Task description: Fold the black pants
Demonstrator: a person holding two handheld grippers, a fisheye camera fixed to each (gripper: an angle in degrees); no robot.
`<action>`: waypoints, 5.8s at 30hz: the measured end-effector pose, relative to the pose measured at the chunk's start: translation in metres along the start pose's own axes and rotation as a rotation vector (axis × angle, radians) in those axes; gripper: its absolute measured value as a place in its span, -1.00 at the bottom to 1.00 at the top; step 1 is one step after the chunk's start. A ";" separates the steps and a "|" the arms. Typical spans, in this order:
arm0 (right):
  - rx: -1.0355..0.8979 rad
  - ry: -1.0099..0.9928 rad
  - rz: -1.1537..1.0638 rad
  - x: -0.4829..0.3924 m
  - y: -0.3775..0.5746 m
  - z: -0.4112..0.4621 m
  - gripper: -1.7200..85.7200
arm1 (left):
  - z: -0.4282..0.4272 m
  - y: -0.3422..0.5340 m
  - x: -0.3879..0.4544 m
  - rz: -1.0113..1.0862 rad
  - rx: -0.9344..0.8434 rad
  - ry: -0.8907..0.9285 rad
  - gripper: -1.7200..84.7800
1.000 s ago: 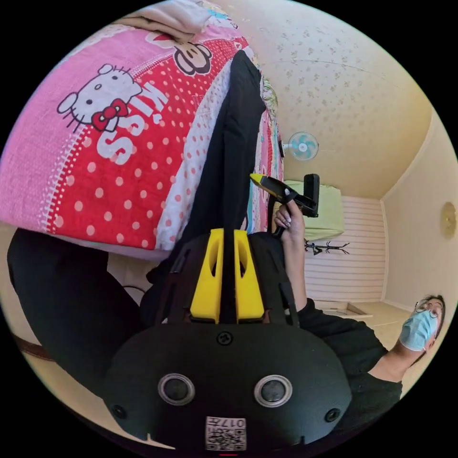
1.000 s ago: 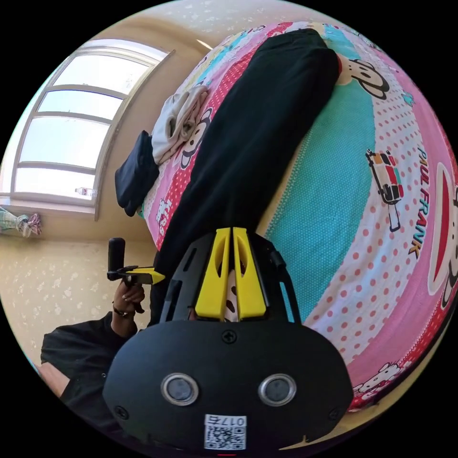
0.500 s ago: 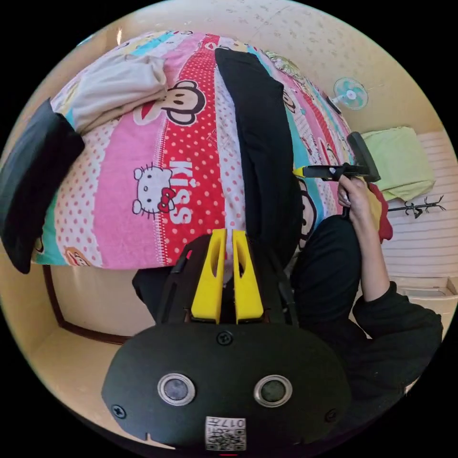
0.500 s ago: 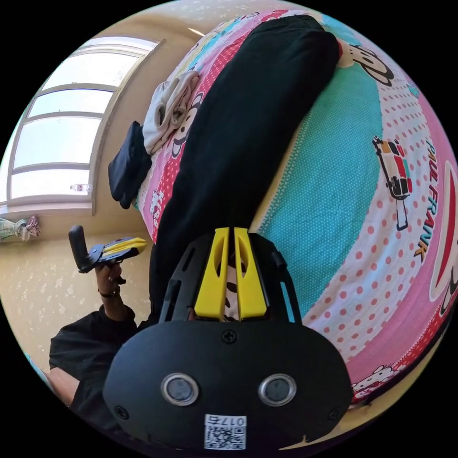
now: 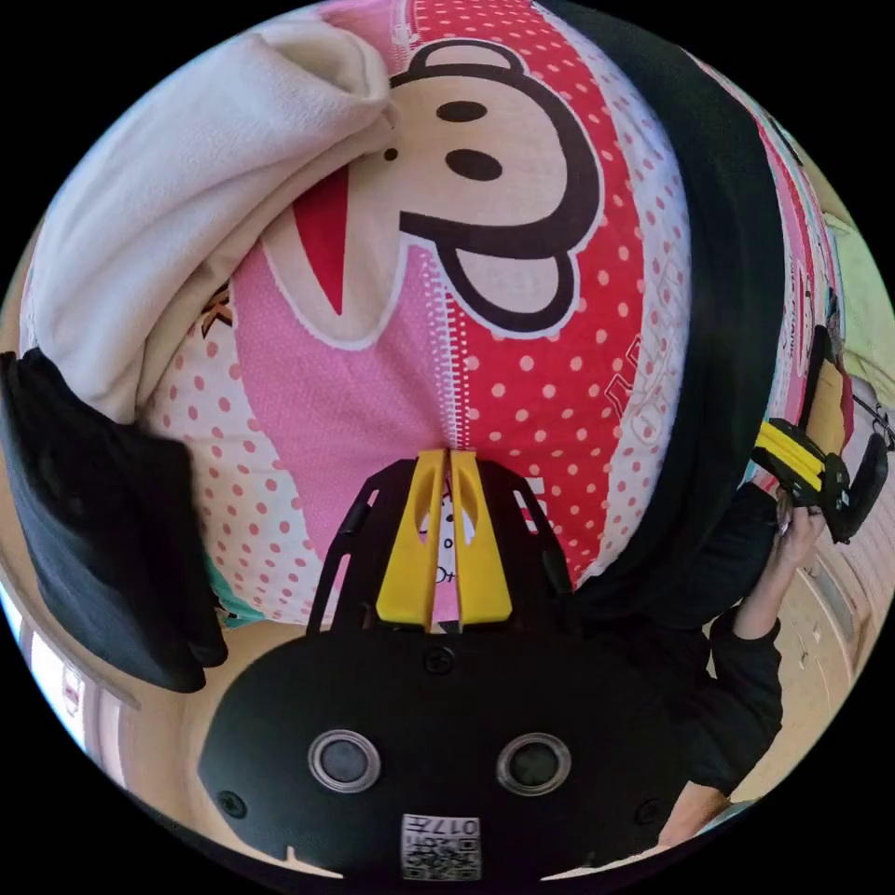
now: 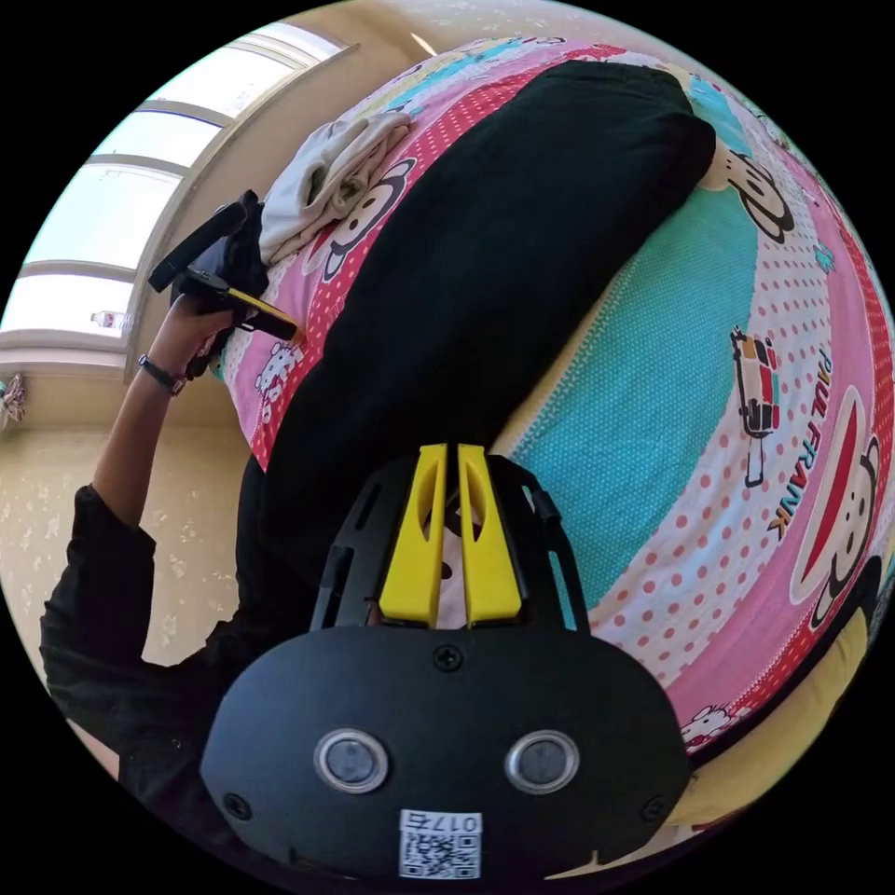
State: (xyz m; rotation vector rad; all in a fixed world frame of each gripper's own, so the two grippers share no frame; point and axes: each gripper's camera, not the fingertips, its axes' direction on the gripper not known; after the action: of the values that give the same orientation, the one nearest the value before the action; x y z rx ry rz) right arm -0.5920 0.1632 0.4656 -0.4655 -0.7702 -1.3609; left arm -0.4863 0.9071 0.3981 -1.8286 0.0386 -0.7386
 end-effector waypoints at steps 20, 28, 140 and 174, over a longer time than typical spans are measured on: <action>0.206 0.381 0.200 0.126 -0.272 -0.125 -0.58 | -0.001 0.001 -0.043 0.070 0.218 0.182 -0.98; 0.288 0.247 0.185 0.165 -0.255 -0.133 -0.85 | -0.001 -0.001 -0.071 0.125 0.237 0.288 -0.98; 0.639 -0.628 -0.430 -0.098 0.400 -0.332 -0.92 | 0.000 0.403 0.231 0.703 0.960 1.105 -0.81; 0.776 -0.256 -0.245 -0.030 0.225 -0.450 -0.92 | -0.075 0.228 0.346 0.578 1.079 0.479 -0.82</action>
State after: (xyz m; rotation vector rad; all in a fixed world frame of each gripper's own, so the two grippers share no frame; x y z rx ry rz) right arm -0.2752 -0.0928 0.1683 0.0796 -1.5177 -1.1170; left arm -0.1726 0.6272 0.3764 -0.5406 0.3857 -0.5772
